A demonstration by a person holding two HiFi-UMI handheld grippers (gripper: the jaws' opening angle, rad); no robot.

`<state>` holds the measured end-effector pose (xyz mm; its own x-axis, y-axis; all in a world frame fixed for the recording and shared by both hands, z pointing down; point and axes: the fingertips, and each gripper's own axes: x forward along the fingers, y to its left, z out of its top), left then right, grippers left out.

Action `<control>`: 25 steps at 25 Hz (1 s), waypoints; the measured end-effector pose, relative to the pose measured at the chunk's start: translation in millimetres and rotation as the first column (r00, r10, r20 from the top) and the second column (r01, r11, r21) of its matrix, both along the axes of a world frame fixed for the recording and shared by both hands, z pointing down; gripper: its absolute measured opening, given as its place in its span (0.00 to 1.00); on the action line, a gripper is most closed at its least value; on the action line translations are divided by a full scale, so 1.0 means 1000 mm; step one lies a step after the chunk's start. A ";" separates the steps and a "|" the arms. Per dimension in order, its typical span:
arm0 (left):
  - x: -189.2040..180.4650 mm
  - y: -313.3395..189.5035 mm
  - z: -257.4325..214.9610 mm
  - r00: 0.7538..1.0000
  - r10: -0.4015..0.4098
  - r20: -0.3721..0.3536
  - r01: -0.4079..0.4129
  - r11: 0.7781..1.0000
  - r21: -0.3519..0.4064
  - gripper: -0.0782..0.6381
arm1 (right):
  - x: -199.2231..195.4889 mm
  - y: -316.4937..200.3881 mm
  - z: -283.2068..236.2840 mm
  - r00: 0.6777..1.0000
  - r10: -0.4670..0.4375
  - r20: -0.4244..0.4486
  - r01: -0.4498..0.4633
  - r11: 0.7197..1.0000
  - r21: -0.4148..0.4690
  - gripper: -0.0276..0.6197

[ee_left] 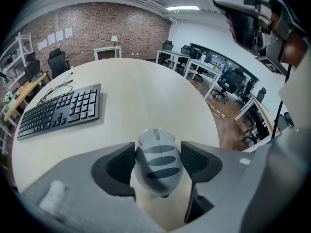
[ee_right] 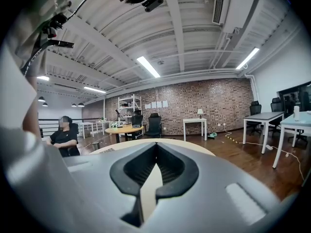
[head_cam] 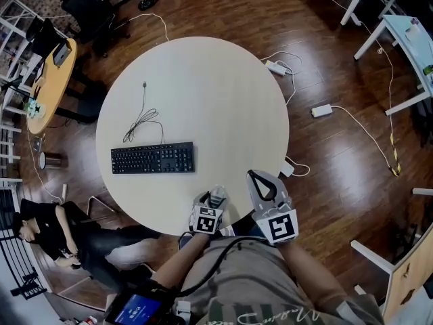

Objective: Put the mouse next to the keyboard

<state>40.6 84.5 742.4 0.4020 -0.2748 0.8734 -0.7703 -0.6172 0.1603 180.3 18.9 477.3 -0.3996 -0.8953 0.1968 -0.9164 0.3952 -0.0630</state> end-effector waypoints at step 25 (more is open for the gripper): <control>0.041 -0.035 0.000 1.000 0.012 -0.026 -0.012 1.000 0.011 0.54 | 0.021 -0.003 0.011 0.997 0.056 0.047 -0.053 0.997 -0.053 0.05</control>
<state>82.1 49.1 742.7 0.4280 -0.2796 0.8595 -0.7586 -0.6280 0.1734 201.8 15.9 488.7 -0.3605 -0.9052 0.2252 -0.9320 0.3396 -0.1269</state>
